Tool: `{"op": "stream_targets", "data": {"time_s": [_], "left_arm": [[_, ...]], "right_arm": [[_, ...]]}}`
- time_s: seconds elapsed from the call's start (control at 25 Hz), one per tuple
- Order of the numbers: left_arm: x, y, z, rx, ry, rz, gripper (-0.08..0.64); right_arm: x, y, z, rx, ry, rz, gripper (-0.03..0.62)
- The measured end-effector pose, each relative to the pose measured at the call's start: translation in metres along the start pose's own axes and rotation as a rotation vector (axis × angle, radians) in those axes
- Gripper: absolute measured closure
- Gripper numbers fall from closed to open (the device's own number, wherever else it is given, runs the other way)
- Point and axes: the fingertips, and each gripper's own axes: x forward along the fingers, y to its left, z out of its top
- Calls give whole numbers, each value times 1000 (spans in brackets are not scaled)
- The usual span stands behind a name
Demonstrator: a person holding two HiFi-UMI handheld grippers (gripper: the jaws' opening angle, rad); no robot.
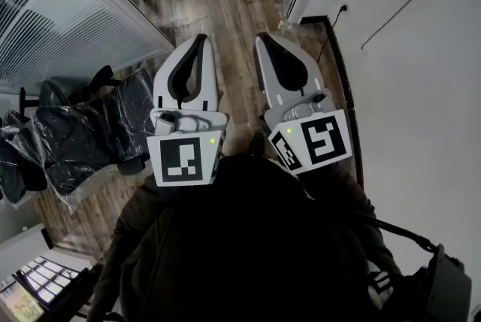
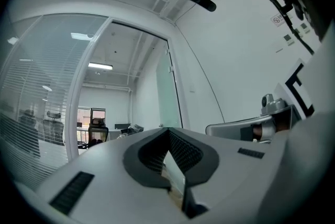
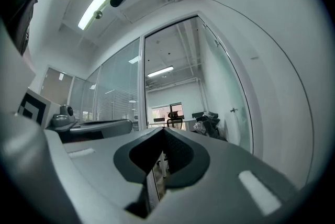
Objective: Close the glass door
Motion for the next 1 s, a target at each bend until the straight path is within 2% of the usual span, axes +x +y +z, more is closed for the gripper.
{"op": "stream_targets", "data": {"time_s": [0.16,0.32,0.48,0.64,0.84,1.0], "left_arm": [[41,-10,-19,16,41,46,563],[65,4,-32,21,65,67,563],[112,29,-56,14,83,71,563],[188,78,-79,-1,72,81,563],[322,154,-80,27,56,86,563],[393,204,-82,17,71,60,563]], "right_arm": [[15,-49,-10,10,15,12,591],[41,-67,-15,21,8,23,591],[88,-95,-27,13,16,18,591],[169,-134,-43,12,15,3,591],[309,-201,-33,24,20,4,591],[394,-226,-21,13,20,-2,591]]}}
